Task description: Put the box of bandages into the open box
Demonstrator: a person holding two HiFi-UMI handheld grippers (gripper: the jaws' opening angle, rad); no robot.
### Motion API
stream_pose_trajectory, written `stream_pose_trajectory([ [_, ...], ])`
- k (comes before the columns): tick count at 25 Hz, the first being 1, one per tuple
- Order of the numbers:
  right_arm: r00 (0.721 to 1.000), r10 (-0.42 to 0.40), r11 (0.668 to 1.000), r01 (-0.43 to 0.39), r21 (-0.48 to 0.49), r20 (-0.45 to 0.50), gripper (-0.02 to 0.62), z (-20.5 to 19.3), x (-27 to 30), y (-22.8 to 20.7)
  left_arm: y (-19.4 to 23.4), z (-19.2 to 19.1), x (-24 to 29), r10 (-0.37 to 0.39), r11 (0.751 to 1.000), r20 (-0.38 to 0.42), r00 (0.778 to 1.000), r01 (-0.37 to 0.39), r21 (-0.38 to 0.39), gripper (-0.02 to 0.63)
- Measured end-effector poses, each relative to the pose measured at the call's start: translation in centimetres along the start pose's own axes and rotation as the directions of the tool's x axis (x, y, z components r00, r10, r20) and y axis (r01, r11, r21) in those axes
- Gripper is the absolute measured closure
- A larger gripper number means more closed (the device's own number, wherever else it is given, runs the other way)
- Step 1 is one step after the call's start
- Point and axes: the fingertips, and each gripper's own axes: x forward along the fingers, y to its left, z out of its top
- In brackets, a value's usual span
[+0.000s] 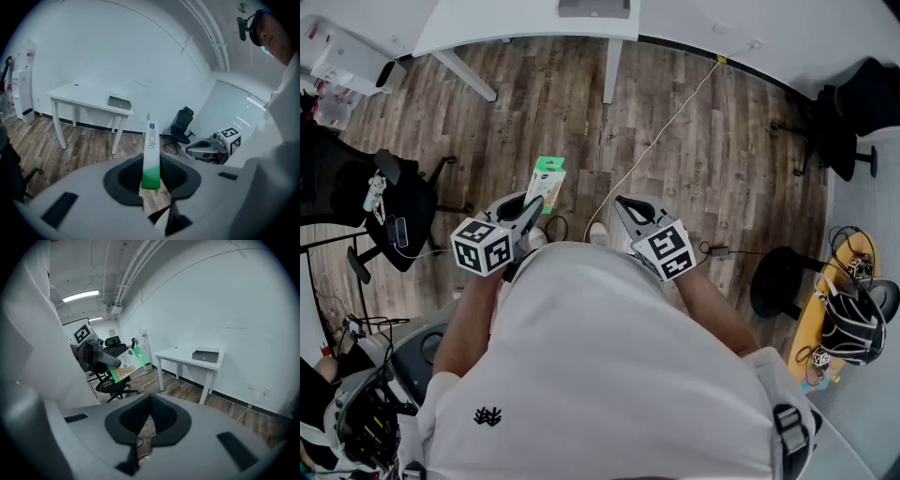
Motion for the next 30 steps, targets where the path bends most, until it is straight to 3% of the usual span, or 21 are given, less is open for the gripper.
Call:
stream_pose_trajectory([
  [11, 1.0, -0.007, 0.999, 0.006, 0.046, 0.019, 0.589, -2.0, -3.1, -2.5, -1.9, 1.1, 2.1, 0.056, 0.996, -0.025, 0.998, -0.055, 0.065, 0.512],
  [22, 0.996, -0.074, 0.989, 0.067, 0.136, 0.051, 0.583, -3.0, -4.6, -5.3, -2.9, 3.8, 6.0, -0.019, 0.998, -0.062, 0.998, 0.023, 0.061, 0.512],
  [24, 0.995, -0.091, 0.986, 0.085, 0.145, 0.037, 0.506, -2.9, -4.1, -6.1, -2.5, 4.3, 7.1, -0.042, 0.998, -0.065, 0.997, 0.046, 0.049, 0.512],
  [30, 0.987, -0.158, 0.973, 0.153, 0.174, 0.013, 0.5, -0.7, -2.8, -10.7, -0.1, 7.4, 12.5, -0.088, 0.996, -0.047, 0.995, 0.088, -0.013, 0.512],
])
